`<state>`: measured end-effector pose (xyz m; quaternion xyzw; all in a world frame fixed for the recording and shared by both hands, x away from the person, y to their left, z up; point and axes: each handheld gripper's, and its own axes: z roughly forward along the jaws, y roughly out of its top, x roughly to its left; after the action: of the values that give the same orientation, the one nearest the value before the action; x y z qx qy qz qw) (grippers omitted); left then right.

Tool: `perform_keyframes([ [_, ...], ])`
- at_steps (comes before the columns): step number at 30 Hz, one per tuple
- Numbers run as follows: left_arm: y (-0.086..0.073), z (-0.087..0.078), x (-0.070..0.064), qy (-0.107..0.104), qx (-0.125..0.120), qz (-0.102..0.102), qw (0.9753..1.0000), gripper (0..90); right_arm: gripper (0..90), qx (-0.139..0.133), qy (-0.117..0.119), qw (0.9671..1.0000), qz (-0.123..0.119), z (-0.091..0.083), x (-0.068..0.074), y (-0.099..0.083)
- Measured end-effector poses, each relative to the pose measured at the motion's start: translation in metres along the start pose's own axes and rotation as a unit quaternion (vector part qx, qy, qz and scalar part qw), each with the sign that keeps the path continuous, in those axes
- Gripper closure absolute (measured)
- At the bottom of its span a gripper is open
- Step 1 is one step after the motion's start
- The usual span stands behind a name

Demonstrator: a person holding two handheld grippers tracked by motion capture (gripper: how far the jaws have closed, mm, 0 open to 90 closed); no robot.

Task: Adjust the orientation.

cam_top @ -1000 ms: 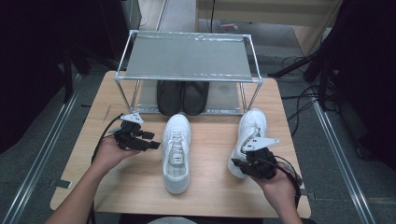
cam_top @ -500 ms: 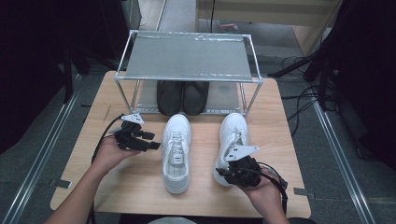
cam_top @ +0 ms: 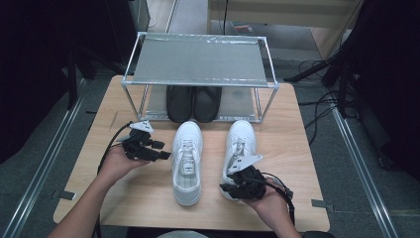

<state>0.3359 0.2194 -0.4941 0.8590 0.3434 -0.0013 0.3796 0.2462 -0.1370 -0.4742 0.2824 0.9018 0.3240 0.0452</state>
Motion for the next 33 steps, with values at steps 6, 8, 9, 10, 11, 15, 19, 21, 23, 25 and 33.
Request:
perform_keyframes([
  [6,0.000,0.000,0.000,0.000,0.001,0.000,1.0000,43.4,61.9,-0.081,0.042,0.9955,0.027,-0.026,-0.007,0.002],
  [8,0.000,0.001,0.000,0.000,0.000,-0.001,1.0000,43.5,67.1,-0.091,0.042,0.9946,0.026,-0.035,-0.012,0.001],
  [9,0.000,0.001,0.000,0.000,0.000,-0.002,1.0000,43.4,69.2,-0.096,0.044,0.9941,0.025,-0.037,-0.015,-0.001],
  [10,0.000,0.000,0.000,0.000,0.001,-0.001,1.0000,43.4,72.3,-0.098,0.043,0.9939,0.028,-0.039,-0.017,-0.002],
  [11,0.000,0.000,0.000,0.001,0.001,-0.001,1.0000,43.4,75.1,-0.100,0.040,0.9936,0.037,-0.042,-0.022,-0.004],
  [15,0.000,0.000,0.000,0.002,0.000,-0.002,1.0000,43.5,81.5,-0.112,0.020,0.9916,0.061,-0.050,-0.037,-0.011],
  [19,0.000,0.000,0.000,0.002,0.003,0.001,1.0000,43.3,87.7,-0.117,0.001,0.9894,0.087,-0.053,-0.055,-0.018],
  [21,-0.001,-0.001,0.000,0.003,0.003,0.001,1.0000,43.2,89.6,-0.114,-0.006,0.9897,0.087,-0.052,-0.062,-0.021],
  [23,-0.001,-0.001,-0.001,0.003,0.002,-0.001,1.0000,43.0,90.0,-0.108,-0.011,0.9899,0.092,-0.050,-0.070,-0.023],
  [25,-0.002,-0.002,-0.001,0.004,0.003,-0.001,1.0000,42.9,90.0,-0.100,-0.022,0.9900,0.096,-0.047,-0.079,-0.025],
  [33,-0.007,-0.005,-0.002,0.008,-0.003,-0.002,1.0000,42.7,90.0,-0.068,-0.046,0.9884,0.128,-0.029,-0.109,-0.027],
])
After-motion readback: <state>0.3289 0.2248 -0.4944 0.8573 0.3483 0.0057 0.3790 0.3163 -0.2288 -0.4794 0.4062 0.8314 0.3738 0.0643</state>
